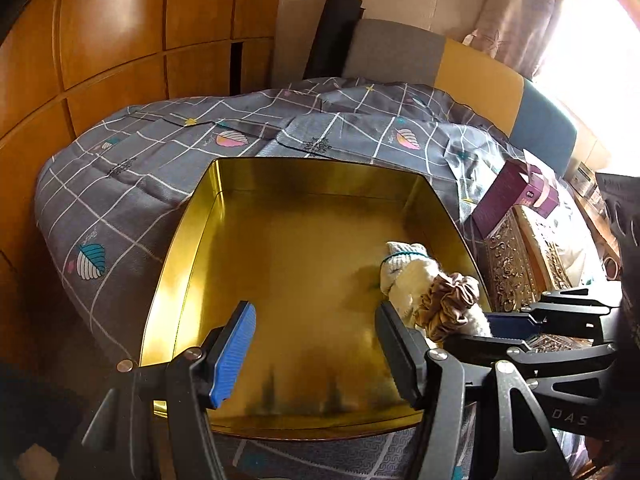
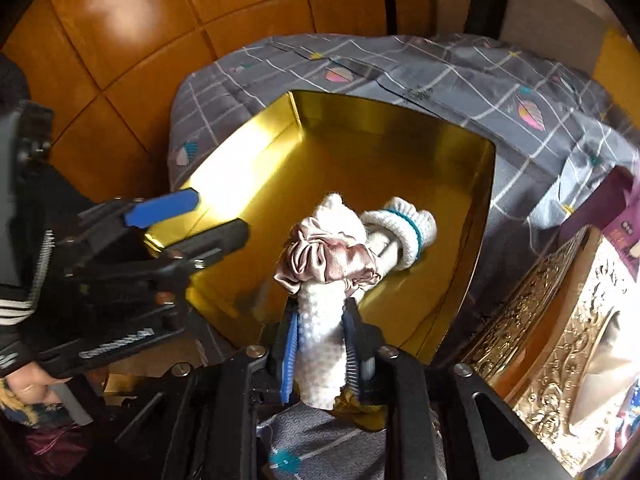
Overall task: Organize soft objects
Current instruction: 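Carry the waffle cloth with scrunchie into the gold tray, open right tool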
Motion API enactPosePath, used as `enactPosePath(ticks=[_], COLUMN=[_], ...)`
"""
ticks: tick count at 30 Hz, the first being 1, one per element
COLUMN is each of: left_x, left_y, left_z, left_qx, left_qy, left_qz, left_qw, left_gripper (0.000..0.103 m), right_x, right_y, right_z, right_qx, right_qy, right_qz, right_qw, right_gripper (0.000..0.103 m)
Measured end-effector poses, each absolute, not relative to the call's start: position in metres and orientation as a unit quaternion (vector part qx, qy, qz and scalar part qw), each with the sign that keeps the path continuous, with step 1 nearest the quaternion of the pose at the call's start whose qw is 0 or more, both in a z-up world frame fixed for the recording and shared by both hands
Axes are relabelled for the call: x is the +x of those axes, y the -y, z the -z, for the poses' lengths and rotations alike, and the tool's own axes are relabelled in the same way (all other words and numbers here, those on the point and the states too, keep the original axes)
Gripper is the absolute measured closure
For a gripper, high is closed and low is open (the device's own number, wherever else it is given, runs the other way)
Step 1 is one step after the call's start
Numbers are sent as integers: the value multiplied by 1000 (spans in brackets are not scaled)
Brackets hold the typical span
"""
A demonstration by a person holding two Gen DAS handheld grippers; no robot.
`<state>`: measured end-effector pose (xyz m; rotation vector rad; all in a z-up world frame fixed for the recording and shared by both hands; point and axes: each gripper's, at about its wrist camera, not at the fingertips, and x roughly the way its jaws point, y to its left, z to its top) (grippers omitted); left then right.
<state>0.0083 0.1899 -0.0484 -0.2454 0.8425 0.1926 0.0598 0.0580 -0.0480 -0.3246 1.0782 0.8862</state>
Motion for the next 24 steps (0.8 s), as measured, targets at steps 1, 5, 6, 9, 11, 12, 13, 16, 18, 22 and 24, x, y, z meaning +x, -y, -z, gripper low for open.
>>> enactPosePath(ticks=[1, 5, 6, 9, 11, 12, 13, 16, 18, 22, 24], left_x=[8, 8, 8, 7, 6, 6, 5, 4, 3, 1, 1], left_y=[-191, -193, -193, -191, -189, -188, -187, -184, -182, -176, -173], left_z=[49, 50, 50, 47, 45, 44, 43, 39, 36, 33, 31], left_qx=[-119, -121, -121, -116, -111, -109, -107, -101, -98, -91, -87], left_qy=[-408, -408, -407, -403, -399, -397, -395, -391, -388, -385, -384], left_qz=[-95, -99, -99, -98, -99, -99, -99, -95, -92, -85, -82], left_qw=[900, 900, 900, 903, 905, 906, 907, 910, 912, 915, 915], left_gripper=[40, 40, 40, 40, 40, 40, 40, 40, 40, 40, 40], right_x=[60, 61, 60, 57, 54, 53, 51, 45, 41, 37, 35], right_y=[-57, -55, -54, -53, -51, -51, -49, -40, -34, -19, -12], right_z=[49, 49, 48, 45, 42, 41, 39, 31, 24, 11, 5], right_qx=[-148, -143, -141, -145, -146, -146, -147, -147, -141, -127, -121], right_qy=[-495, -491, -488, -478, -473, -471, -467, -450, -435, -410, -400], right_qz=[-404, -404, -406, -402, -401, -399, -395, -378, -371, -356, -349], right_qw=[755, 758, 760, 768, 771, 773, 777, 796, 808, 830, 839], right_gripper=[79, 56, 47, 47, 47, 47, 47, 47, 42, 37, 34])
